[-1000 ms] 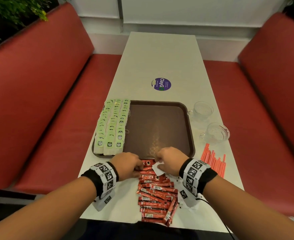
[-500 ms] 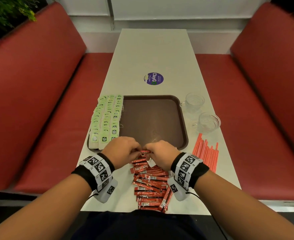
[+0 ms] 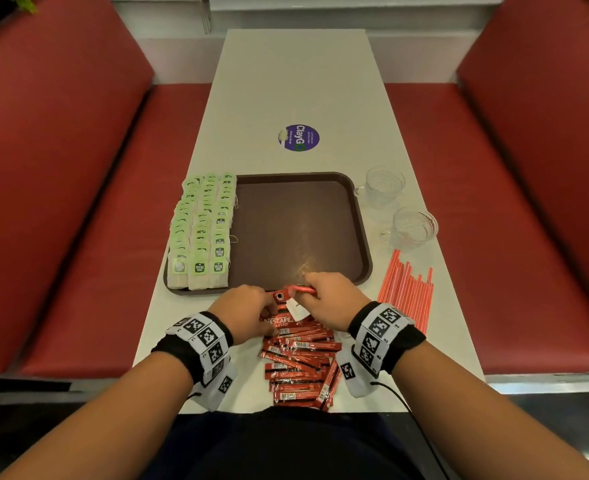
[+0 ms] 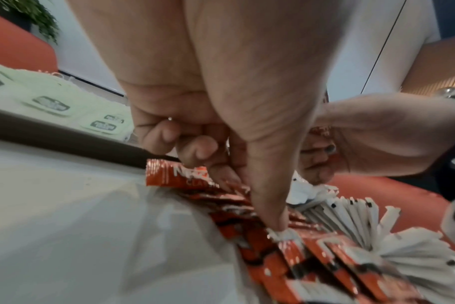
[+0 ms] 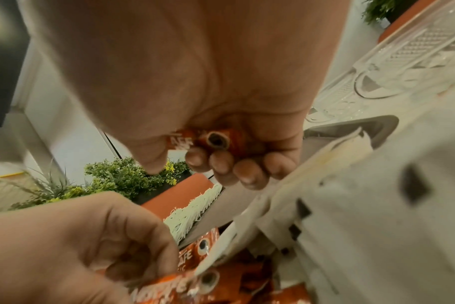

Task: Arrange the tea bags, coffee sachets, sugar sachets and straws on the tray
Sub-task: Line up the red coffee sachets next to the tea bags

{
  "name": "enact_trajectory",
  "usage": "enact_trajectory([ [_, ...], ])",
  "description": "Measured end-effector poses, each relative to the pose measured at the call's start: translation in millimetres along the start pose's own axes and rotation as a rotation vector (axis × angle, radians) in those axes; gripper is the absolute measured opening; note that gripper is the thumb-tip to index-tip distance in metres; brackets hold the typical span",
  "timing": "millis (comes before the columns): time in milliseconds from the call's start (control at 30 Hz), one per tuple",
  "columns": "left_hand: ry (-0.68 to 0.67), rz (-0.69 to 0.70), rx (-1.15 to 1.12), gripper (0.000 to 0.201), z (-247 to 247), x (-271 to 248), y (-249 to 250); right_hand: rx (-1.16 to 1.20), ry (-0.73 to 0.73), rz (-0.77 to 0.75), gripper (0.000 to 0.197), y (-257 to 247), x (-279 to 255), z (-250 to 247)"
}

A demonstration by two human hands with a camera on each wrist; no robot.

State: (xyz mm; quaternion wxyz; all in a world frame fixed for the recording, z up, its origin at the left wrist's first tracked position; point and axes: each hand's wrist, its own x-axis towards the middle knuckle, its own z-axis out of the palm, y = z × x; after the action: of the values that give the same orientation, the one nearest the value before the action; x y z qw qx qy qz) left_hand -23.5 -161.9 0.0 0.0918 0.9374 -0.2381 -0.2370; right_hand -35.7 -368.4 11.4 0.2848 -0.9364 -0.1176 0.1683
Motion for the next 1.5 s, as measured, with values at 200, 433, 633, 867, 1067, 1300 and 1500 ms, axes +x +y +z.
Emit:
enact_trajectory([
  [200,0.142,0.014,-0.112,0.008,-24,-8,-6,0.136,0.078,-0.033,0.035,-4,6,3],
  [433,0.362,0.033,-0.311,0.011,-46,-12,1,0.439,0.279,-0.057,0.031,-16,13,-8],
  [633,0.41,0.08,-0.456,0.011,-41,-4,7,0.616,0.242,-0.131,0.038,-26,17,-22],
  [867,0.223,0.083,-0.464,0.015,-28,4,8,0.378,0.206,-0.078,0.026,-19,20,-18],
  [1067,-0.055,0.086,-0.028,0.023,-7,4,0,0.308,0.181,-0.032,0.022,-8,14,-23],
  [1300,-0.01,0.129,0.075,0.024,-6,2,1,0.279,0.135,0.009,0.019,2,13,-18],
  [1500,0.086,0.089,-0.019,0.018,-21,3,-15,0.248,-0.001,-0.048,0.029,3,15,-19],
])
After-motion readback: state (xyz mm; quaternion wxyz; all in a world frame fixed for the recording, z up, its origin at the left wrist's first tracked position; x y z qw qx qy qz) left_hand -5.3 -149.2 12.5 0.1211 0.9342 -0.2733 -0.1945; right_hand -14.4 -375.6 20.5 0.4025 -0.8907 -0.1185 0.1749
